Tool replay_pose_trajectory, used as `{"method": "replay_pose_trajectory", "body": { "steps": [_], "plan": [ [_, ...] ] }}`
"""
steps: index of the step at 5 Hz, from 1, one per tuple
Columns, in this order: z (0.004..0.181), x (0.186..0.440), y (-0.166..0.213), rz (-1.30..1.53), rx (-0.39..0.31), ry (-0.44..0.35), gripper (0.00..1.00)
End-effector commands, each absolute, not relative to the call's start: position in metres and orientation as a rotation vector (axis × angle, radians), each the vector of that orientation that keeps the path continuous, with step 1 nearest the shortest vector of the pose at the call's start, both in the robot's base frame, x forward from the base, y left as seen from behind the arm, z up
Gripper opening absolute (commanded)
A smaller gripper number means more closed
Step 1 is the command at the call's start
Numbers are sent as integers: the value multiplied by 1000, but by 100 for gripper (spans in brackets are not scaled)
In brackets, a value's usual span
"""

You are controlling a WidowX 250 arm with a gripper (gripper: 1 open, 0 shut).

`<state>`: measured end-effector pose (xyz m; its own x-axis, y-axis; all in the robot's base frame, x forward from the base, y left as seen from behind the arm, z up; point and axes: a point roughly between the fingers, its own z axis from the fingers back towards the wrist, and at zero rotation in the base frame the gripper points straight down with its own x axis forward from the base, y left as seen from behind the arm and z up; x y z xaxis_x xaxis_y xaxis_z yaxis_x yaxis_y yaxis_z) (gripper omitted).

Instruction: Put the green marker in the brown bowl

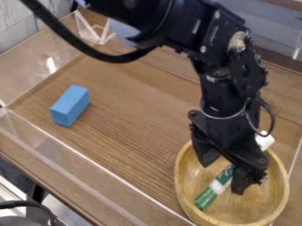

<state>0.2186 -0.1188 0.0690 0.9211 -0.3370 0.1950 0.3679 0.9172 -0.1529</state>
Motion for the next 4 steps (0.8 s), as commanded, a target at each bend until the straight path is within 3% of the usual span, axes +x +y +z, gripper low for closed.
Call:
{"method": "replay_pose_trajectory", "body": {
  "steps": [1, 4],
  "plan": [
    [80, 231, -121, -366, -199, -215, 100],
    [84, 238, -115, -354, -190, -218, 100]
  ]
}}
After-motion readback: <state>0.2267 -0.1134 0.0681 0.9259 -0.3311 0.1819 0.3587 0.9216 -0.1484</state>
